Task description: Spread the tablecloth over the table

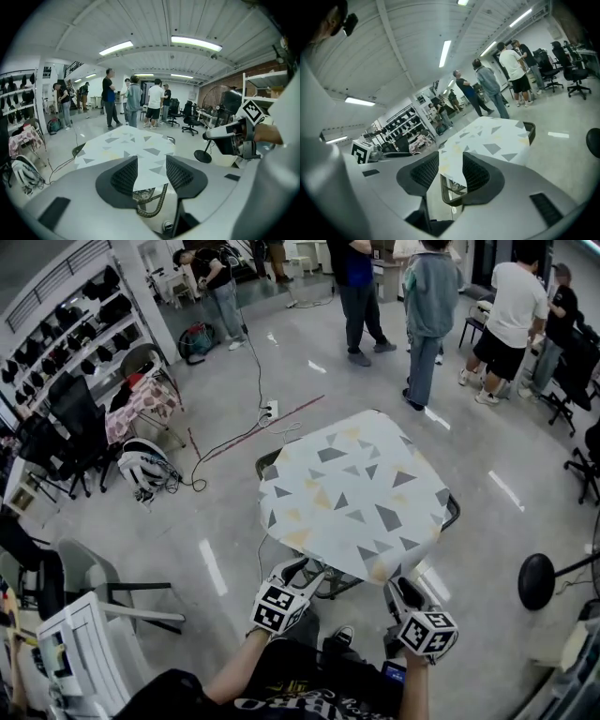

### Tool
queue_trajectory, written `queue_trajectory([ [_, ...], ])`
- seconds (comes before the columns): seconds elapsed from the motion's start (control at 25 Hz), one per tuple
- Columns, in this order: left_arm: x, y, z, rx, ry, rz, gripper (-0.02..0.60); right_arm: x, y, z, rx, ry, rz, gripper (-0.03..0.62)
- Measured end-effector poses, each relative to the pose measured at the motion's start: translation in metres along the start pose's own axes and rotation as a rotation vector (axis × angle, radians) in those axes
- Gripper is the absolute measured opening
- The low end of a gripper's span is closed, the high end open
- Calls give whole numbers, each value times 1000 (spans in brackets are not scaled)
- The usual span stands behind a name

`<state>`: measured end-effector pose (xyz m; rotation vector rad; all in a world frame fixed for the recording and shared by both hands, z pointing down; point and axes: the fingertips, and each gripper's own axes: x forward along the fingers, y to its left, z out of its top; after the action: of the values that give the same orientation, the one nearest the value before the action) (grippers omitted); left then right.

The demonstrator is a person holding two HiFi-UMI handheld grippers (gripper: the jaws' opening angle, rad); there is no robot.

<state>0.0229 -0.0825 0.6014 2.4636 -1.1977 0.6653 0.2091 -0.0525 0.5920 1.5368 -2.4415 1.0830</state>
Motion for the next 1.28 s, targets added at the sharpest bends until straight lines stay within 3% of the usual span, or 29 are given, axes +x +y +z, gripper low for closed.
queue_trajectory([
  [0.36, -46, -26, 38, 28, -116, -12, 152, -4, 76, 25, -101, -52, 180, 147],
  [0.84, -110, -45, 53, 45, -238, -61, 112, -6, 153, 5, -169, -25, 266, 118],
  [1.28, -192, -51, 8, 14, -263, -47, 63, -38, 217, -36, -231, -15, 304, 38],
])
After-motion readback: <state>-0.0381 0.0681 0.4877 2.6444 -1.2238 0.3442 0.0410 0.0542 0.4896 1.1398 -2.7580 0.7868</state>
